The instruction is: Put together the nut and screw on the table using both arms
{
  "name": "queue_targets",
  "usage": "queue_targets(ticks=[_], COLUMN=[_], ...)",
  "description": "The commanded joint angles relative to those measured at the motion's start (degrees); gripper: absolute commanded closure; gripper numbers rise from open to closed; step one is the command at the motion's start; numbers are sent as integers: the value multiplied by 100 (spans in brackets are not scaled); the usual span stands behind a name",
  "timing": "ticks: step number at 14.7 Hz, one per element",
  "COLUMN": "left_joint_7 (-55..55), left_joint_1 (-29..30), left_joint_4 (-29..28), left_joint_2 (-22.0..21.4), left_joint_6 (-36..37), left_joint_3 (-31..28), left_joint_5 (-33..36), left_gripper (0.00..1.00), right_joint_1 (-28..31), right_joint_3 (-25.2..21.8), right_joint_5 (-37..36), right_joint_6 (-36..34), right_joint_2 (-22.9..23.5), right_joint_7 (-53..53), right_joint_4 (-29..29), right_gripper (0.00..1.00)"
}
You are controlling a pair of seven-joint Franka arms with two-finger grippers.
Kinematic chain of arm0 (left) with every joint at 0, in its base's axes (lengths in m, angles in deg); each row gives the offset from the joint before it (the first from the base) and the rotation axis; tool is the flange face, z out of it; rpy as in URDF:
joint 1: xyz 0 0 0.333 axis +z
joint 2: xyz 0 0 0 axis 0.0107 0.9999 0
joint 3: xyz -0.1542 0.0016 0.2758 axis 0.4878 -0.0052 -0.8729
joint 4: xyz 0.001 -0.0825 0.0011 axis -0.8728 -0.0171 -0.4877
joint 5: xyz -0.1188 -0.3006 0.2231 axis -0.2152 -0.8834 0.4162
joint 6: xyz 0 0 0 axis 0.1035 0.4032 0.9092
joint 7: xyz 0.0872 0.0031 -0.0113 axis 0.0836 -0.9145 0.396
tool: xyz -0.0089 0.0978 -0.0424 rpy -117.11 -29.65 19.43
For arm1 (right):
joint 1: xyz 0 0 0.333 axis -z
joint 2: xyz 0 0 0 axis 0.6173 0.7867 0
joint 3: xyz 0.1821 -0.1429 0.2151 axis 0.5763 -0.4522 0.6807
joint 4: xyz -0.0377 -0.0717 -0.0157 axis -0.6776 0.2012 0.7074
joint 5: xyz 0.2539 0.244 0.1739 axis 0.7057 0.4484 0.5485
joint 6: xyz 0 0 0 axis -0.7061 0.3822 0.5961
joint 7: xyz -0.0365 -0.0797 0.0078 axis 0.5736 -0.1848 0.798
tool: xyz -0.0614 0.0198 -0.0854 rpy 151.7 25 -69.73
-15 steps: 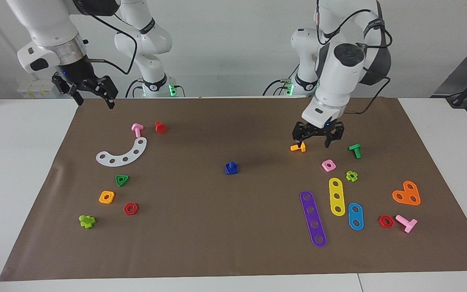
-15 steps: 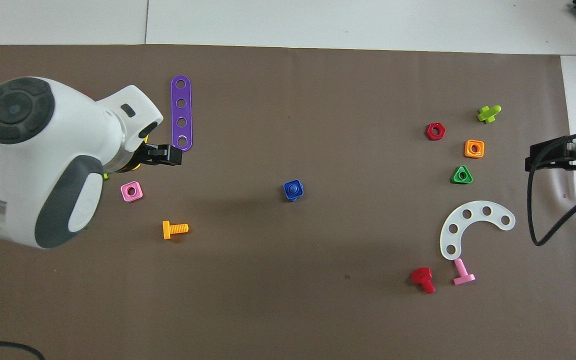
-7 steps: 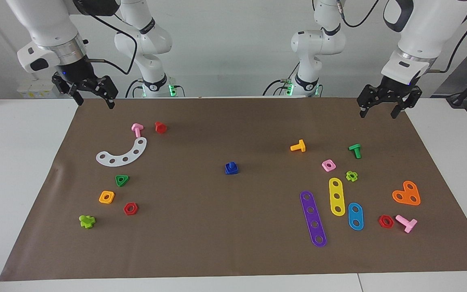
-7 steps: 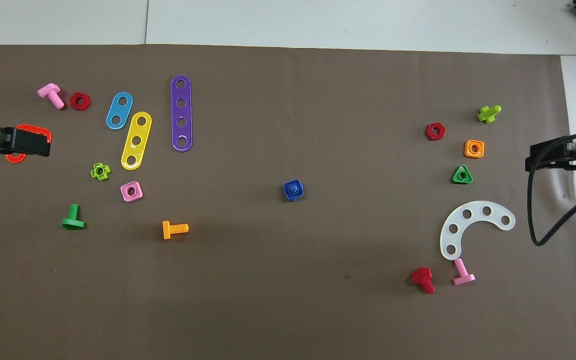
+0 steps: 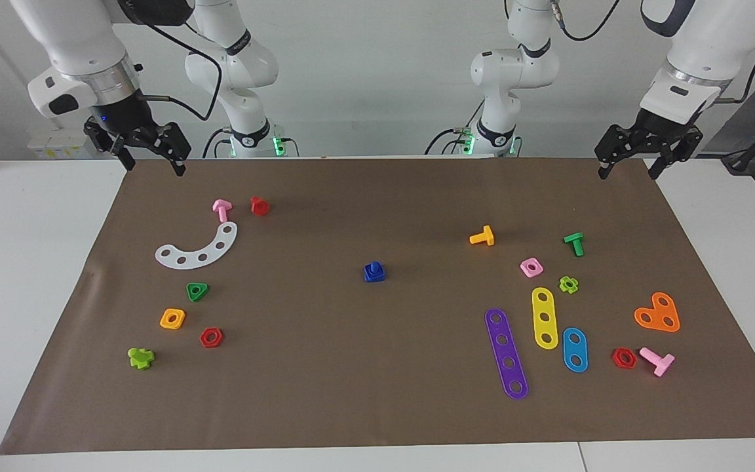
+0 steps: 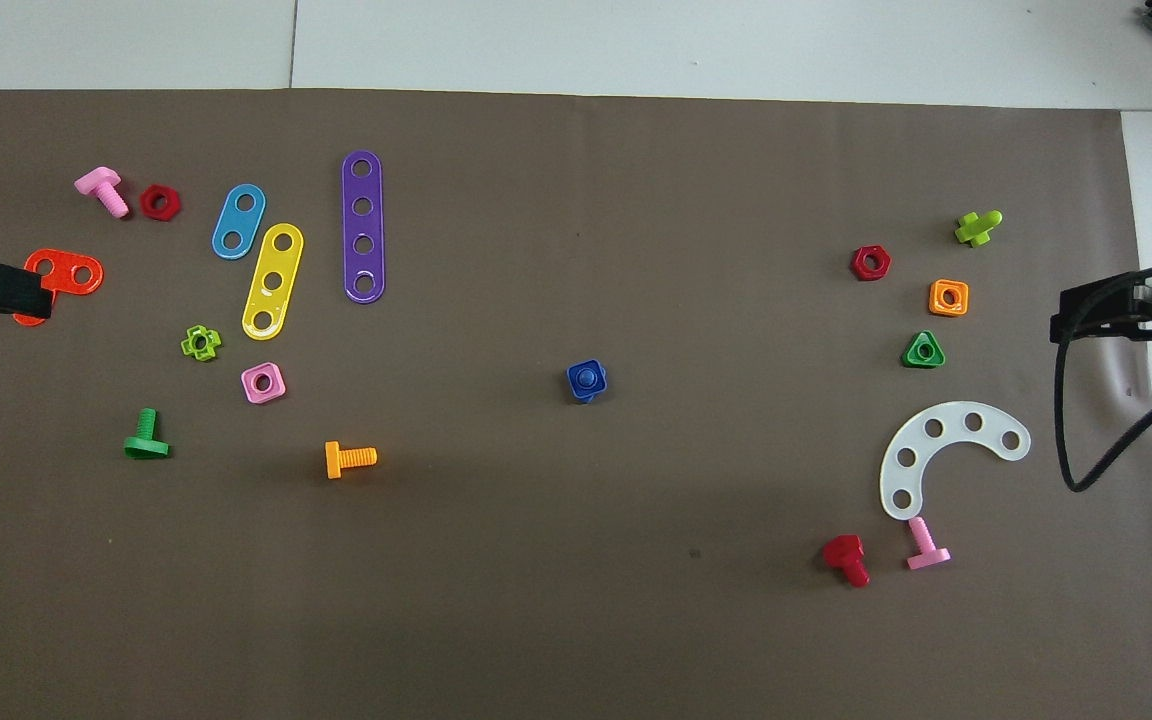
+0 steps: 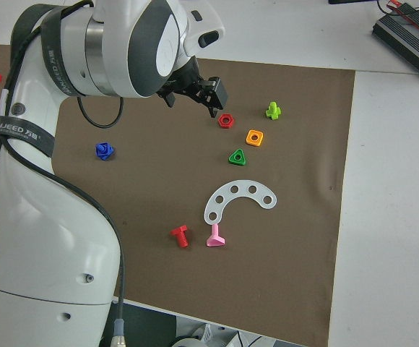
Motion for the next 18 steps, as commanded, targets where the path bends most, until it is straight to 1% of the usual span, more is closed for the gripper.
queue_targets(ticks=[1, 4, 10, 18], left_joint_7=[-112, -138, -366, -367], left_joint_1=[76, 76, 85, 85], left_joint_4=[90, -173, -455, -464], left_joint_2=[-15, -155, -296, -296], left_joint_6=[304, 323, 288, 235], left_joint_3=[64, 72, 72, 64], left_joint_5=[-56, -56, -65, -92], left_gripper=[0, 0, 0, 0], right_joint_1=[33, 33, 33, 33], right_joint_3=[23, 23, 23, 23], right_joint_5=[43, 43, 43, 43], right_joint_6=[-56, -56, -56, -56], right_joint_2=[-79, -79, -79, -79], right_joint_7=[148, 148, 148, 148], right_joint_4=[-49, -49, -49, -49], right_gripper=[0, 0, 0, 0])
